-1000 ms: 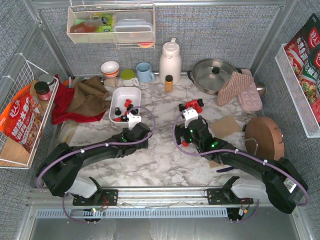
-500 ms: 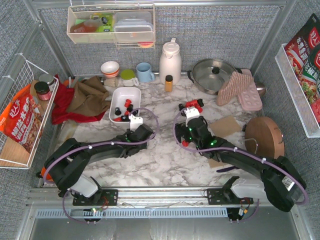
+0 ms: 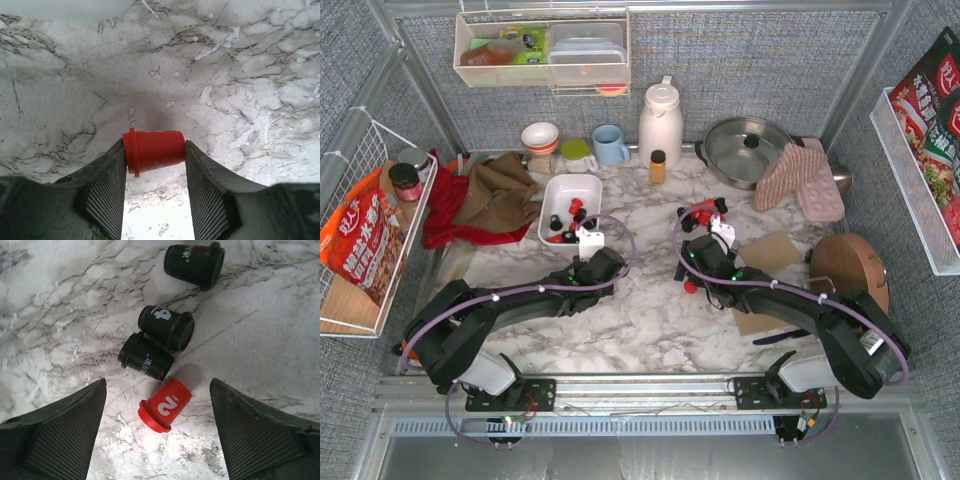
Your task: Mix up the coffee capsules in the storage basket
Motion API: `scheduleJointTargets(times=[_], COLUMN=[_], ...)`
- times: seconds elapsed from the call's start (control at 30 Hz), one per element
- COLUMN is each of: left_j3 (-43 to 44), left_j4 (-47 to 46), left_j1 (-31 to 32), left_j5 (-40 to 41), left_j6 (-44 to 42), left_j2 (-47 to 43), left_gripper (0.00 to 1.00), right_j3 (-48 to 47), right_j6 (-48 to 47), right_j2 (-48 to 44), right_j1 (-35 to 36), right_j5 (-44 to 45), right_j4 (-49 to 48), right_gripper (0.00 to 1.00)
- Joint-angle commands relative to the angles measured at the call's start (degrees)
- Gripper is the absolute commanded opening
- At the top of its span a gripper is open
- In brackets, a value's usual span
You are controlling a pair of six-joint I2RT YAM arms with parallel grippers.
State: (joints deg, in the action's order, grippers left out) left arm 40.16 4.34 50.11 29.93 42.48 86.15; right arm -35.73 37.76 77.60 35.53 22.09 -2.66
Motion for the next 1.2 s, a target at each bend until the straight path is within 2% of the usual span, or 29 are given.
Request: scheduleJointTargets(times=[0.0, 0.07, 0.33, 0.53, 0.67, 0.8, 1.1, 1.17], left_j3=[0.43, 0.48, 4.04, 8.21, 11.0, 13.07, 15.15, 16.0], left_j4=[-1.41, -1.61, 0.14, -2.42, -5.52, -9.35, -14.38, -14.64], left_j1=[0.03, -0.01, -0.01, -2.91, -10.98, -16.16, -22.71, -24.3], left_j5=[1.36, 1.8, 5.82, 12.11, 7.97, 4.31, -3.15, -4.33], left_j6=[-0.72, -1.12, -3.99, -12.98, -16.28, -18.04, -15.56, -14.98], left_j2=[-2.08, -3.12, -7.3, -8.94, -7.84, -5.38, 3.81, 5.73], left_gripper=[0.45, 0.45, 0.45, 0.5, 0.51, 0.51, 0.53, 0.57], right_j3=[-2.02, -2.44, -5.61, -6.91, -8.14, -8.77, -9.8, -9.8], right_j6=[11.03, 13.64, 20.7, 24.6, 26.2, 26.78, 27.33, 27.43], right_j2=[1.62, 2.12, 5.46, 8.15, 9.71, 10.36, 10.42, 10.33], right_j1=[-0.24, -0.22, -0.31, -0.2, -0.21, -0.21, -0.24, -0.24], right_j5=[4.47, 5.71, 7.37, 4.61, 3.57, 3.59, 4.27, 4.22], right_j4=[5.19, 6.91, 14.2, 15.99, 18.03, 19.18, 21.33, 21.5], right_gripper=[0.86, 0.78, 0.61, 0.58, 0.58, 0.58, 0.58, 0.58])
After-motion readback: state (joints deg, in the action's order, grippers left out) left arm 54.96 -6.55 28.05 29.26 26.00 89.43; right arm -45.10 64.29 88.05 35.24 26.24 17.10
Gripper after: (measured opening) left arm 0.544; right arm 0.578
